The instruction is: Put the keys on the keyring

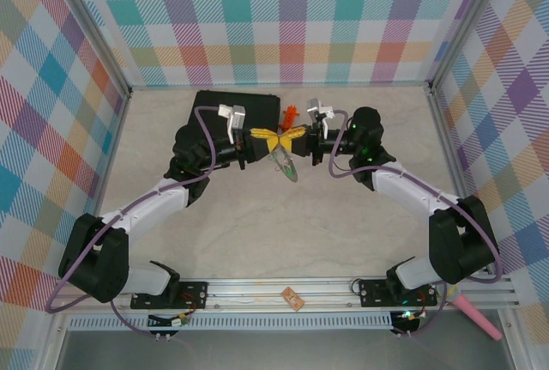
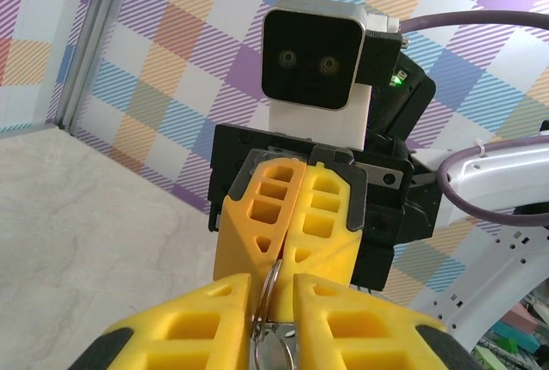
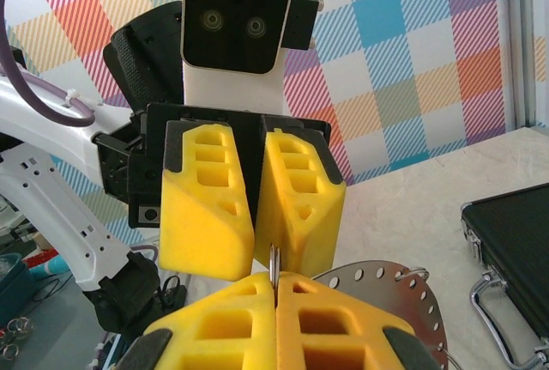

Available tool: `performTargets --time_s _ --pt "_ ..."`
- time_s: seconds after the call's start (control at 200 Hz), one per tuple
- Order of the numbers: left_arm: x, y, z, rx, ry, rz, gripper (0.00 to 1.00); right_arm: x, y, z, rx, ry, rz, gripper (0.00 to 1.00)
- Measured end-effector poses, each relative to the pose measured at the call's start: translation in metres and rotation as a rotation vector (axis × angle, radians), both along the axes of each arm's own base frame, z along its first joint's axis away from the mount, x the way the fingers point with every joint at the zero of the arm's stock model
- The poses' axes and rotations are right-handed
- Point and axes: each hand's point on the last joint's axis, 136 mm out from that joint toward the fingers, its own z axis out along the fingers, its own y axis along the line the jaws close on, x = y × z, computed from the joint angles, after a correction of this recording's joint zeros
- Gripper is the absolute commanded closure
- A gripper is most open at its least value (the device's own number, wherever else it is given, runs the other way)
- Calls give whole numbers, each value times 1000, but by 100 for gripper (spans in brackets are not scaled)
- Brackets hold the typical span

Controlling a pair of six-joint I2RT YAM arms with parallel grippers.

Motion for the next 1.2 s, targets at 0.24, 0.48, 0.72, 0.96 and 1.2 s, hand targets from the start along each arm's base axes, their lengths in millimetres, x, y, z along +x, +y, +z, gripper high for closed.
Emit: performTargets --time_s 0.24,0.48,0.72,0.96,1.2 --pt "-3 -3 -2 11 -15 -9 85 -2 1 0 -1 15 17 100" --pt "-2 -4 -6 30 -30 -1 100 -1 1 -5 -8 46 35 100" --pt "-4 -4 -7 42 -42 3 100 0 1 -6 -12 60 35 82" --pt "-5 -3 -17 92 -38 17 100 2 -3 -17 -69 70 -22 75" --pt "-4 -2 -39 181 -38 27 100 1 -13 -6 -164 -2 -99 75"
